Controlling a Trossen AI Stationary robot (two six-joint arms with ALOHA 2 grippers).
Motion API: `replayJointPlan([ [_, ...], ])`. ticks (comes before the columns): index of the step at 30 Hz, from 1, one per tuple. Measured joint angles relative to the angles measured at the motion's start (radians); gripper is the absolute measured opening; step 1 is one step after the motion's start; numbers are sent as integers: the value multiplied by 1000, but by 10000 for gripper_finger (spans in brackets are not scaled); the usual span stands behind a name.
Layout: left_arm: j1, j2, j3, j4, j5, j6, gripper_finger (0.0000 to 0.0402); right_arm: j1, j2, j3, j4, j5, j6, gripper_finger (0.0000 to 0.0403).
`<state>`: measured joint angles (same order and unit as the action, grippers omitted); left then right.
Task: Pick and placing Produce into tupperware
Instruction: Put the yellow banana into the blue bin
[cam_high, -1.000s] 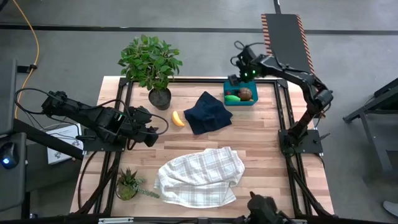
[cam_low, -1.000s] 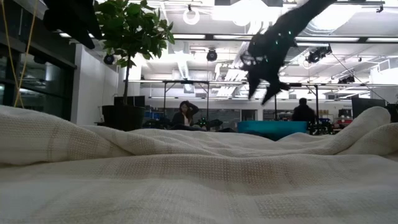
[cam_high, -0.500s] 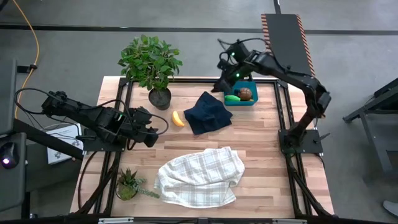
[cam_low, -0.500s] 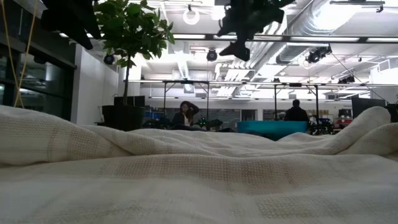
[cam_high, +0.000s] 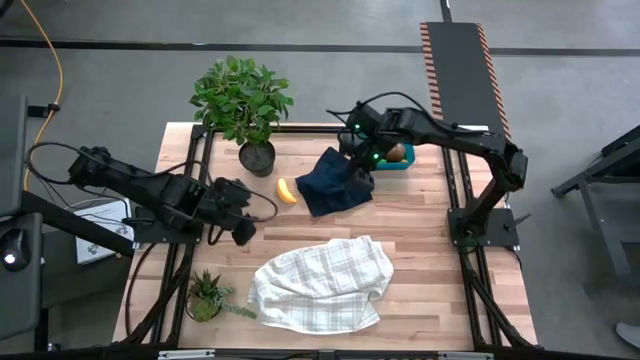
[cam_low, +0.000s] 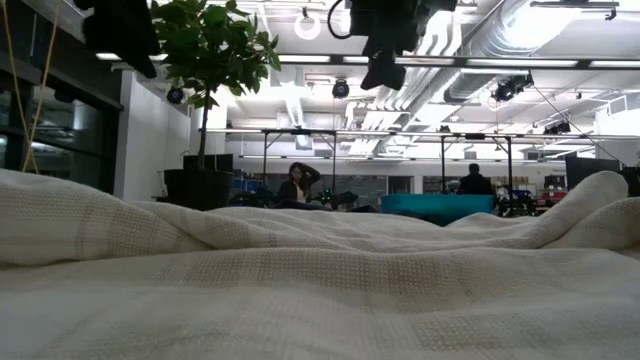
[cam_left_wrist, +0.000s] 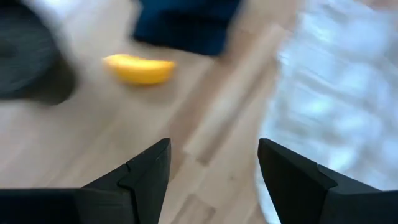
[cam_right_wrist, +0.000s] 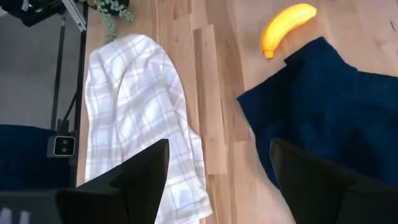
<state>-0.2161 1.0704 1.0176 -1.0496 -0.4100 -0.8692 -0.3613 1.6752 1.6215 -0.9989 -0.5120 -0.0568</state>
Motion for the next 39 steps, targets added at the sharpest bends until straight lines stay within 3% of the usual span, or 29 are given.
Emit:
replayJointPlan([
  [5, 0, 89, 0, 150, 161, 270, 230, 10, 0, 0, -15, 9, 16, 270],
  [11, 0, 178, 0, 101, 199, 435, 230, 12, 0, 0, -118, 48, 22, 270],
  [16, 0, 204, 12, 91, 191, 576, 229, 22, 0, 0, -202, 114, 8, 270],
  [21, 1, 226, 80, 26, 119, 753, 229, 20, 0, 0, -207, 148, -6, 270],
  [25, 63, 286, 152, -51, 139, 846, 229, 2, -1, 0, -215, 224, -22, 270],
  [31, 184, 431, 284, -227, 126, 906, 229, -41, -6, 0, -228, 244, -37, 270],
  [39, 292, 545, 387, -233, 122, 1105, 229, -142, -65, 0, -266, 310, -100, 270],
])
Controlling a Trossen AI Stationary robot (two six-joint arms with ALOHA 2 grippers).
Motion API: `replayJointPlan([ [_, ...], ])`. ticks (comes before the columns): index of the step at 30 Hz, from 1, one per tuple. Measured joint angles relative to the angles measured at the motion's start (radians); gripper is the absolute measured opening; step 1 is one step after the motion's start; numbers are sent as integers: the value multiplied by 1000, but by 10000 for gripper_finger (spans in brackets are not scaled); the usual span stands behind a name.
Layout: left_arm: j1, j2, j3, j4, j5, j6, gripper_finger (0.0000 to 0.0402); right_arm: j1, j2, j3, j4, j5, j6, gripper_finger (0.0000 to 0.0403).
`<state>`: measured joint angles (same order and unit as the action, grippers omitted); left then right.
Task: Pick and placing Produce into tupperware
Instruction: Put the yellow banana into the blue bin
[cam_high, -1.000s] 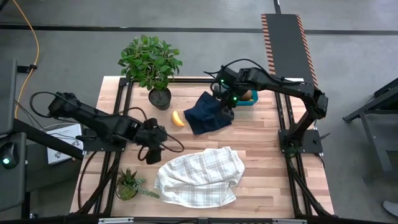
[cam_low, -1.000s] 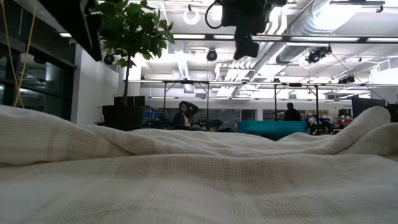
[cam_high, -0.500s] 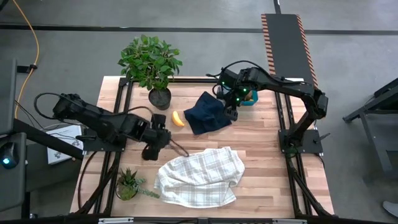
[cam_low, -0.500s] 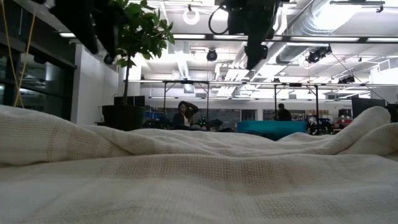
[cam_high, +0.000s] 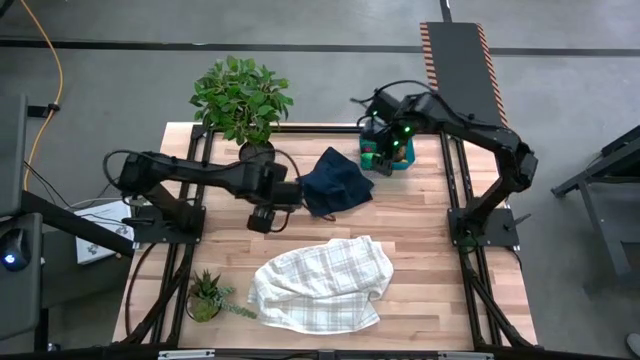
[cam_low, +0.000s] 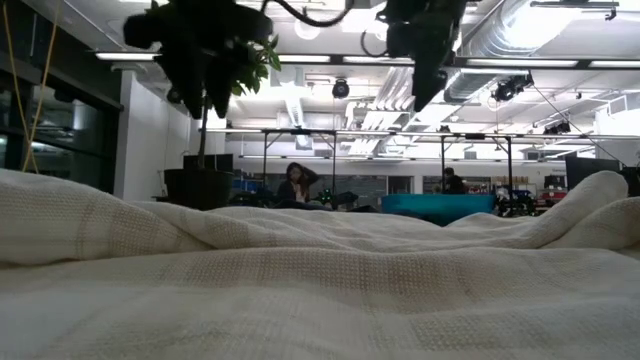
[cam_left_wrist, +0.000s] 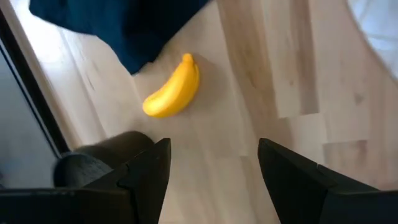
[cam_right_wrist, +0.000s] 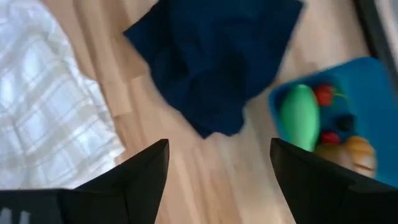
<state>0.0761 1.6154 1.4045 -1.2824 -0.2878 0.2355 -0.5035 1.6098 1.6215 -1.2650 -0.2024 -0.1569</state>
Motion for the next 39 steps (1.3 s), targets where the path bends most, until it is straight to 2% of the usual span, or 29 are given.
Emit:
replayJointPlan([
  [8, 43, 115, 59, -5, -7, 178, 229, -102, -79, 0, 36, 3, -11, 270],
  [20, 42, 271, 108, -28, -44, 236, 230, -153, -101, 0, 60, -16, -45, 270],
  [27, 52, 293, 108, -16, -37, 301, 230, -153, -101, 0, 61, -17, -2, 270],
  [35, 152, 294, 108, 4, -27, 367, 230, -151, -101, 0, 59, -15, 19, 270],
  [39, 181, 294, 108, 12, 13, 415, 230, -151, -101, 0, 59, -15, 25, 270],
])
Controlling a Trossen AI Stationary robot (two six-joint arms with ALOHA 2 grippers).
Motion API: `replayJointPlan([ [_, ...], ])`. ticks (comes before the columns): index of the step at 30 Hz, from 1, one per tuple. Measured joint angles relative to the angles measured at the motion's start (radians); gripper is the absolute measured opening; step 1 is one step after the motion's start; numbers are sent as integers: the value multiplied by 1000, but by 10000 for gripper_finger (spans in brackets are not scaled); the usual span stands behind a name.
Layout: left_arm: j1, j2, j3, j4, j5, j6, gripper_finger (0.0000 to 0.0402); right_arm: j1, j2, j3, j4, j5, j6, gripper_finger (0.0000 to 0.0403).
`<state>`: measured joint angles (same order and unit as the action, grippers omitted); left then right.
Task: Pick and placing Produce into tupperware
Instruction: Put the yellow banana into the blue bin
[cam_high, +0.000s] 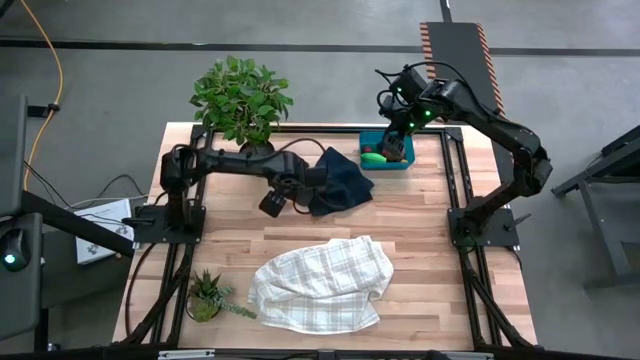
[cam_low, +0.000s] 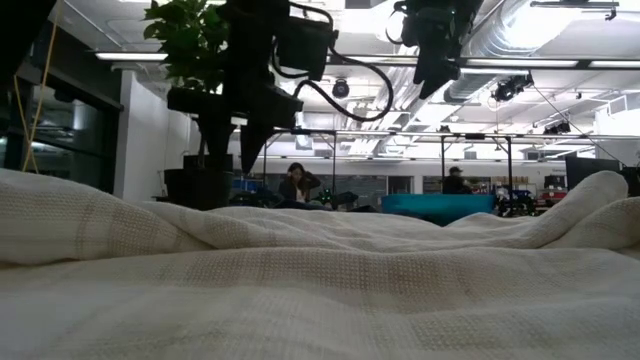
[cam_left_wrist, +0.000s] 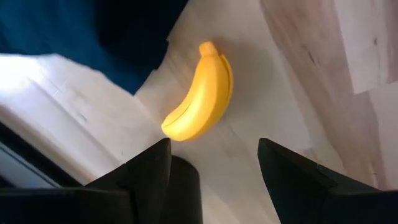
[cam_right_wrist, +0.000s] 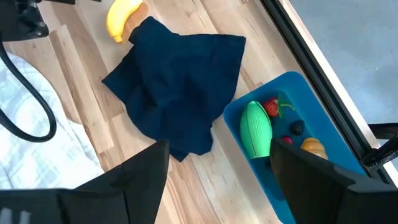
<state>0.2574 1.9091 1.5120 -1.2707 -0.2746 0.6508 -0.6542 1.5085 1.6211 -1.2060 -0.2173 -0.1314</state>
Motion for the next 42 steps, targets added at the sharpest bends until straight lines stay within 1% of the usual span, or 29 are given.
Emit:
replayJointPlan([
  [5, 5, 0, 0, 54, 32, 100, 230, 0, 0, 0, 3, 0, 0, 270],
  [10, 5, 0, 0, 81, 75, 154, 230, -1, 0, 0, 6, 1, 0, 270],
  [18, 32, 24, 1, 120, 94, 165, 230, -11, 0, 0, 33, 4, 0, 270],
  [20, 43, 33, -3, 103, 99, 157, 230, -14, 0, 0, 36, 4, 1, 270],
  [26, 57, 45, -9, 122, 124, 145, 230, -25, 0, 0, 40, 3, 0, 270],
  [33, 58, 55, -9, 115, 150, 127, 230, -39, 0, 0, 53, 1, 0, 270],
  [42, 58, 105, -9, 120, 133, 128, 230, -42, 0, 0, 53, 1, -2, 270],
])
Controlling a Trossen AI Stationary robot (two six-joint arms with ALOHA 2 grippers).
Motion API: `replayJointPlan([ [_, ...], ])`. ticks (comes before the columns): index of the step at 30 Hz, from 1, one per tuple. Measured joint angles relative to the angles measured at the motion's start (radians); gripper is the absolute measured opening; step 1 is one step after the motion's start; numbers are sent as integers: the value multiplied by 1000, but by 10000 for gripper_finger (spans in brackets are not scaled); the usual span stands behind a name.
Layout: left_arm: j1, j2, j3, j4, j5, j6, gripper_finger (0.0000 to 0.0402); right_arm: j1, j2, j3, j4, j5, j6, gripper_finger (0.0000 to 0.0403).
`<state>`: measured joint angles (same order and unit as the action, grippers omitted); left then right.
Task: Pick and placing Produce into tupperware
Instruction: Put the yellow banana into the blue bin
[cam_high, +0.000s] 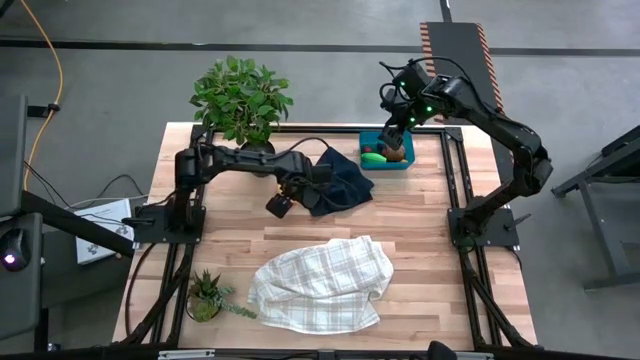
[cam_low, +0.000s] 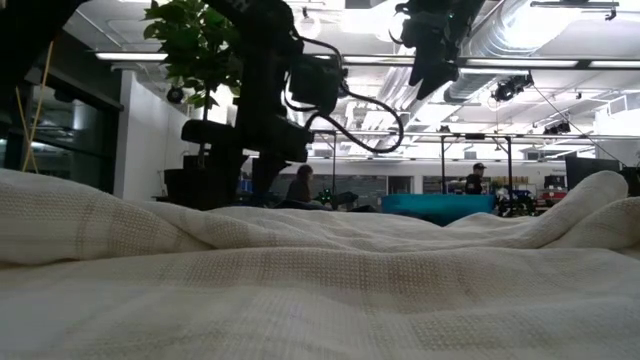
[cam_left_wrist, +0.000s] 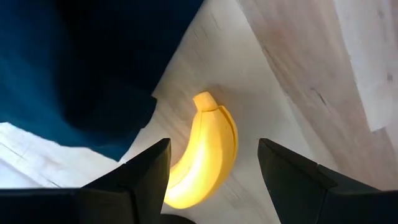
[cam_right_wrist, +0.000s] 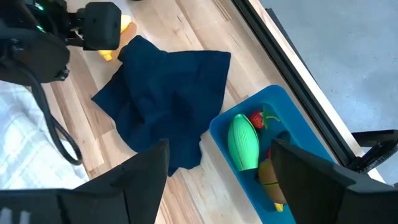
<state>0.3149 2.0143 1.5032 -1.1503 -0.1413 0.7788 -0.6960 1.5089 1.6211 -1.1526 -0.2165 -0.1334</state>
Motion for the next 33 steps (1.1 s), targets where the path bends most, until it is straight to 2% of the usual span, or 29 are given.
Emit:
replayJointPlan([
  [13, 20, 1, 0, -39, -39, -56, 230, 0, 0, 0, 14, 0, 2, 270],
  [18, 20, 1, 0, -43, -90, -102, 230, 0, 0, 0, 17, 0, 0, 270],
  [33, 19, 1, 0, -82, -102, -95, 237, 0, 0, 0, 24, 0, 2, 270],
])
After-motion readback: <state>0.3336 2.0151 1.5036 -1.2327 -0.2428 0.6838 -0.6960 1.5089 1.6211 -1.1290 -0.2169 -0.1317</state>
